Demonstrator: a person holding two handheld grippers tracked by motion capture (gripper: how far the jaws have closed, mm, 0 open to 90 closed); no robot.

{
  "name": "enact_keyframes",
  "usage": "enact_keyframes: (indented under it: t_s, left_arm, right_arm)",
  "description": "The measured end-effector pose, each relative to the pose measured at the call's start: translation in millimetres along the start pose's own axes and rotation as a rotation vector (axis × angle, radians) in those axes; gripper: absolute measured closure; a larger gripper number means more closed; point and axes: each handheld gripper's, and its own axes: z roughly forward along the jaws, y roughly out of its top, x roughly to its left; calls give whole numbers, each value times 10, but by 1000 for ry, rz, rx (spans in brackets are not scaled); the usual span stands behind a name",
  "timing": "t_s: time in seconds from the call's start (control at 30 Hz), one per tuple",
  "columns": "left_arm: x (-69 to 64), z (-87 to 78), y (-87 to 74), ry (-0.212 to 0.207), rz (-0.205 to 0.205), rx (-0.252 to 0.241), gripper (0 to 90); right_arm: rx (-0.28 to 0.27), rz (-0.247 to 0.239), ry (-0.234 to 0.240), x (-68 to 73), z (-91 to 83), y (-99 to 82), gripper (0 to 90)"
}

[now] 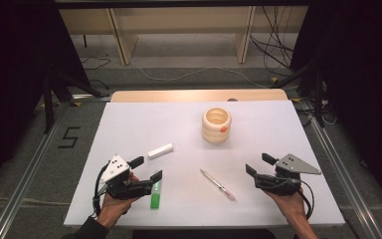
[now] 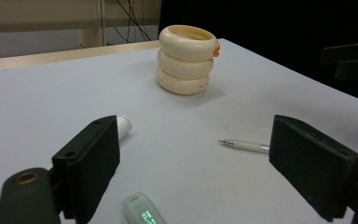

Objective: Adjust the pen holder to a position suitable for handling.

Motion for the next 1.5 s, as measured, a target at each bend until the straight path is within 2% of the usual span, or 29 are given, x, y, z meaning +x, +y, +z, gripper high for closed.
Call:
enact_keyframes:
  t_s: [0.1, 0.17, 0.23, 0.27, 0.43, 0.47, 0.5, 0.57, 0.6, 0.73, 0.77, 0.87, 0.9, 1.4, 1.5]
  left_arm:
    - [4, -4, 4, 6, 3, -3, 158]
    - [5, -5, 3, 9, 1, -3, 158]
    - [10, -9, 4, 10, -2, -2, 158]
    - [13, -10, 5, 11, -4, -1, 158]
    - [17, -16, 7, 13, -11, -9, 158]
    - [17, -16, 7, 13, -11, -9, 158]
    - [16, -15, 6, 13, -11, -8, 158]
    - [16, -19, 5, 12, -5, -3, 158]
    - [13, -17, 7, 13, -11, -10, 158]
    - [14, -20, 4, 15, -3, -3, 158]
    - [14, -20, 5, 15, -7, -8, 158]
    - [15, -15, 5, 15, -10, -10, 158]
    - [19, -21, 5, 15, 0, -1, 158]
    - [20, -22, 4, 18, -12, -11, 158]
    - [18, -14, 4, 14, -15, -5, 158]
  right_arm:
    - [9, 1, -7, -54, 45, 46, 321]
    - [25, 14, -3, -147, 152, 111, 365]
    - [33, 19, -7, -171, 196, 132, 385]
    - [55, 21, -27, -235, 295, 176, 432]
    - [57, 63, -52, -374, 453, 252, 550]
    - [57, 63, -52, -374, 453, 252, 550]
    - [57, 93, -52, -434, 508, 274, 629]
    - [63, 112, -52, -483, 572, 290, 676]
    - [63, 112, -52, -483, 572, 290, 676]
    - [95, 114, -74, -560, 757, 310, 792]
    - [95, 114, -74, -560, 757, 310, 792]
    - [109, 112, -73, -592, 868, 322, 874]
    - [120, 113, -78, -608, 941, 342, 900]
    - [200, 113, -143, -743, 1539, 485, 900]
    - [205, 134, -144, -773, 1623, 505, 900]
